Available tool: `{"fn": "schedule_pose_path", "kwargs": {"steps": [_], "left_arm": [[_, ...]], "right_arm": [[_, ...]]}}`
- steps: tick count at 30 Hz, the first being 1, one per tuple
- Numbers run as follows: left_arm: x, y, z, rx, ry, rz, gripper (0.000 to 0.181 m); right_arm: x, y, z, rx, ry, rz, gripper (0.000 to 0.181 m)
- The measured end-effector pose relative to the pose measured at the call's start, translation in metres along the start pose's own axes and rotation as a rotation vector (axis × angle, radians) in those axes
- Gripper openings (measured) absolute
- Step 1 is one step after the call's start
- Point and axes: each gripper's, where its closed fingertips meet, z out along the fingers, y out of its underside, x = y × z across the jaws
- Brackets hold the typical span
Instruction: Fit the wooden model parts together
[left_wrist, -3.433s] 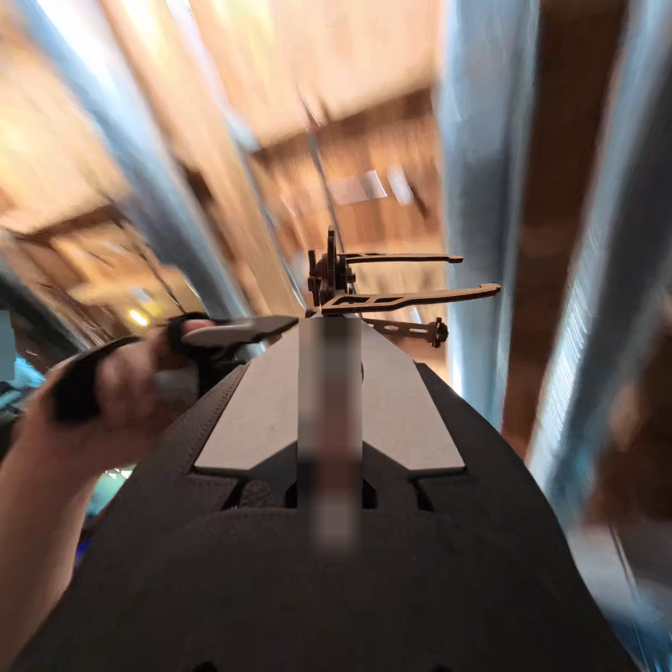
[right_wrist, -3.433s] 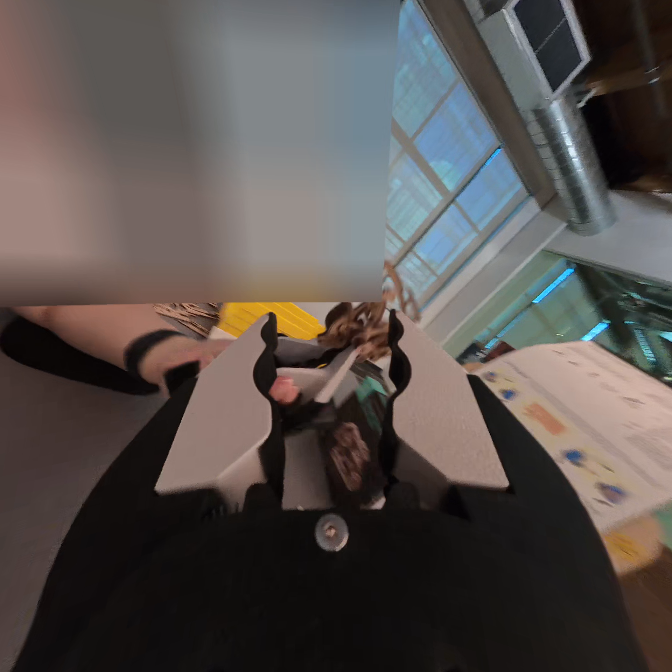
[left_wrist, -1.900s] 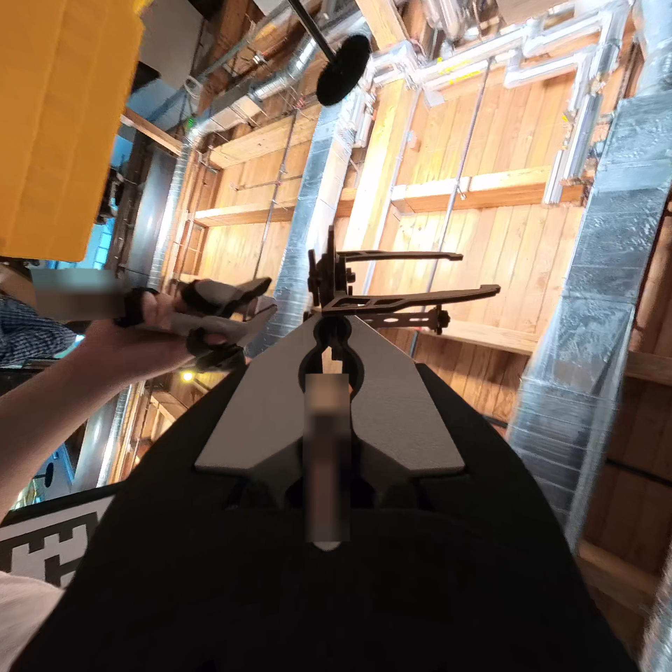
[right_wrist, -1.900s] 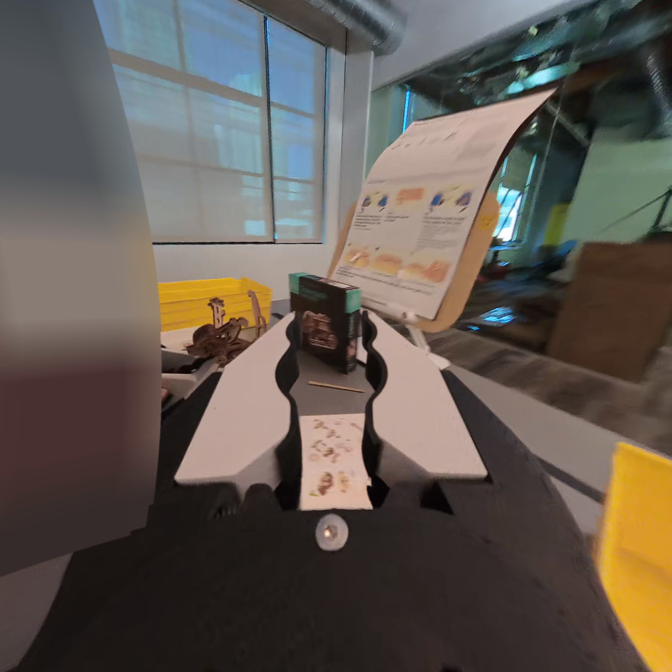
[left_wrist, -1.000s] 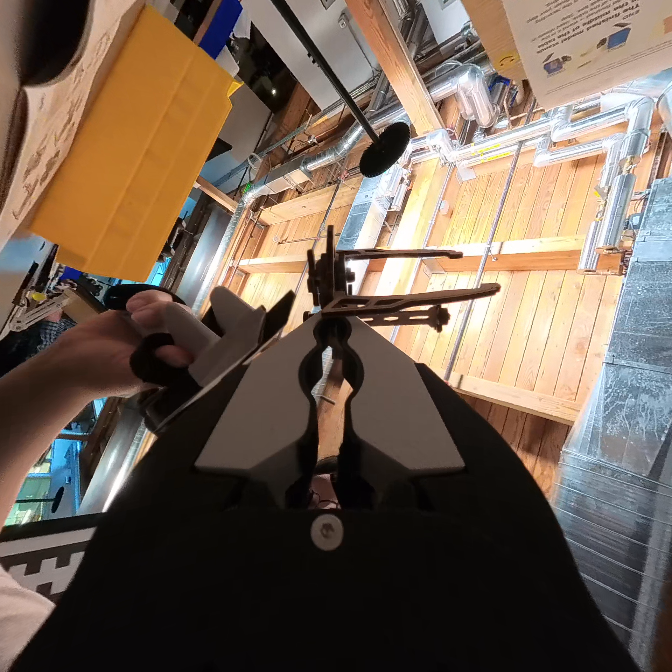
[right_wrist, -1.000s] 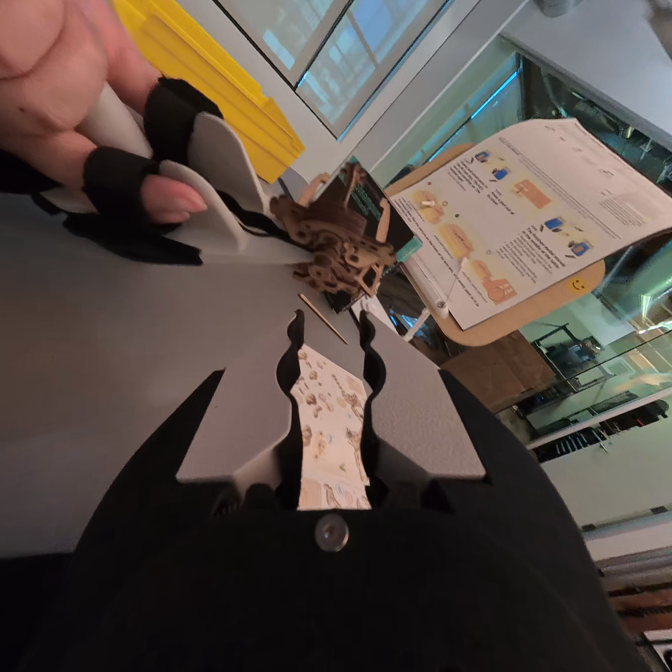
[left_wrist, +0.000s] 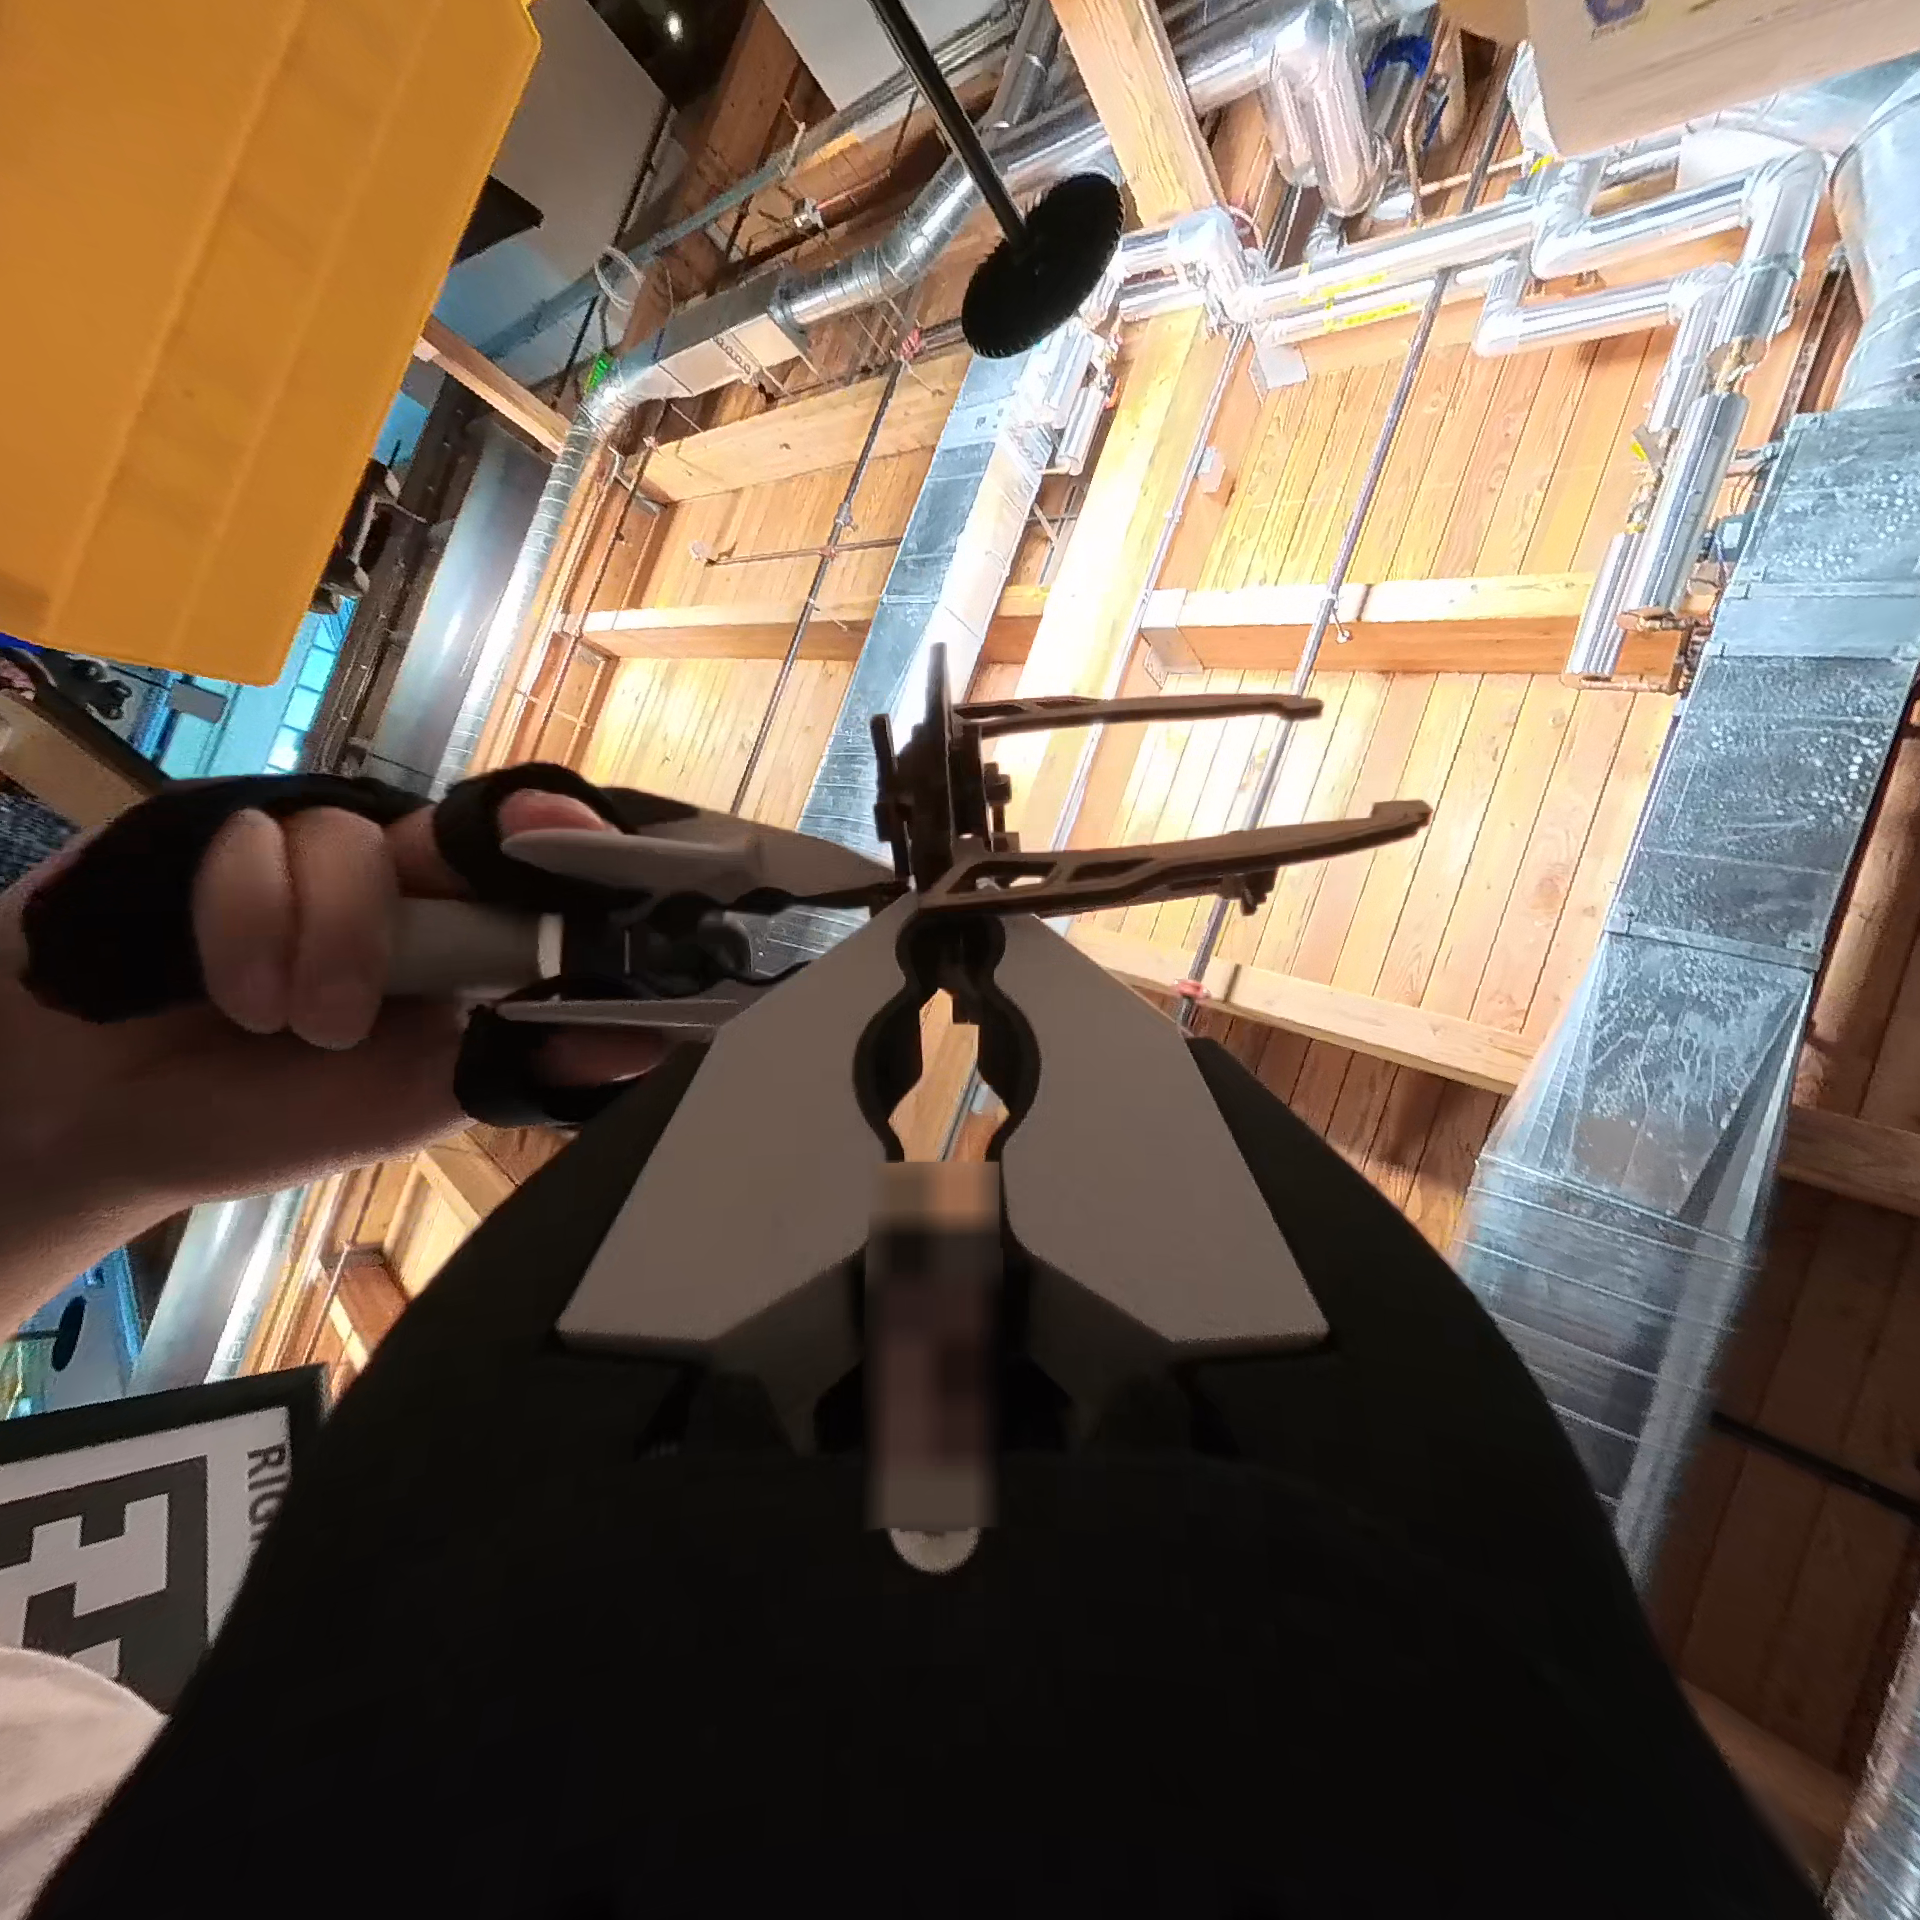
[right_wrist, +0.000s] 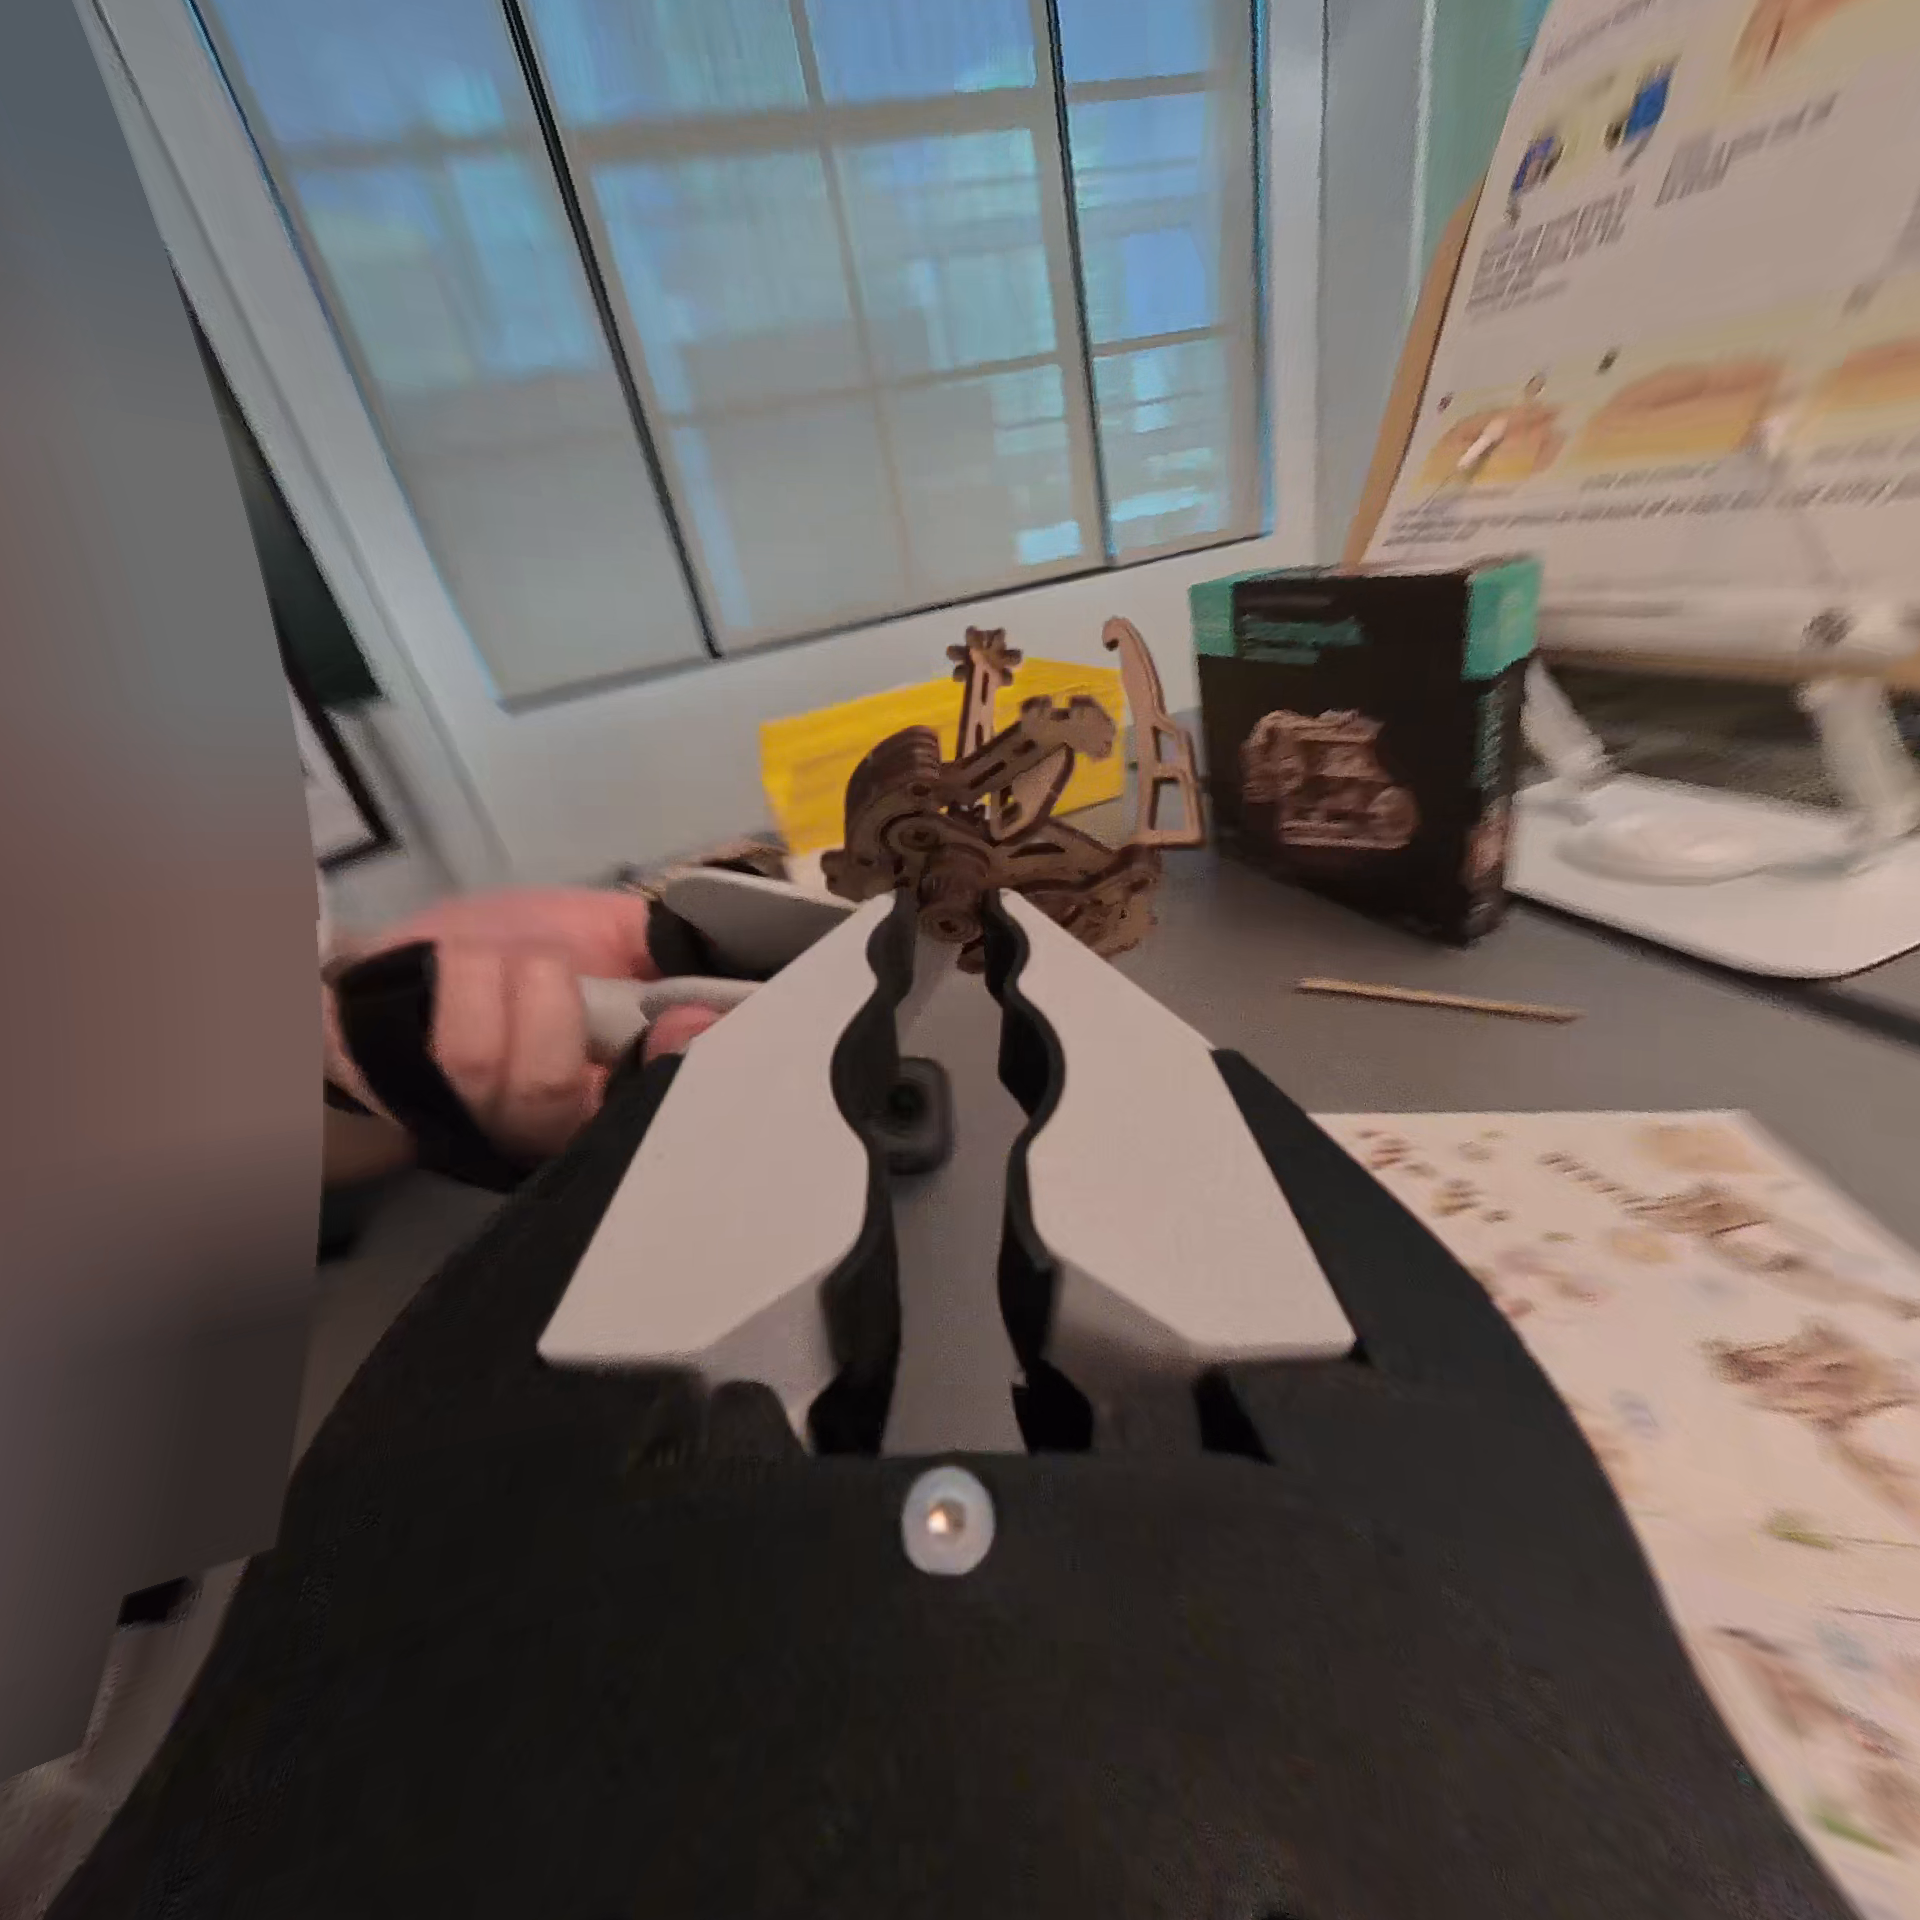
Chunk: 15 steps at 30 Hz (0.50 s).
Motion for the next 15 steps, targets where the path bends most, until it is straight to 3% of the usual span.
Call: {"fn": "schedule_pose_path", "kwargs": {"steps": [1,5,9,12,15], "left_arm": [[0.0005,0.0012,0.0007,-0.007,0.002,0.002,0.000],[0.0000,0.0024,0.0013,-0.017,0.006,-0.008,0.000],[-0.0013,0.0029,0.0012,-0.033,0.002,0.000,0.000],[-0.0022,-0.0019,-0.0002,-0.012,-0.004,0.007,0.000],[-0.0018,-0.0016,-0.0004,-0.018,-0.003,0.009,0.000]], "right_arm": [[0.0000,-0.0013,-0.0004,0.012,-0.038,0.101,0.010],[-0.0005,-0.0001,-0.0010,0.025,-0.175,0.448,0.010],[-0.0022,0.0015,-0.0014,0.038,-0.263,0.656,0.010],[0.0006,0.0053,0.0001,0.030,-0.209,0.543,0.010],[-0.0006,0.0045,0.0003,0.006,-0.112,0.271,0.010]]}}
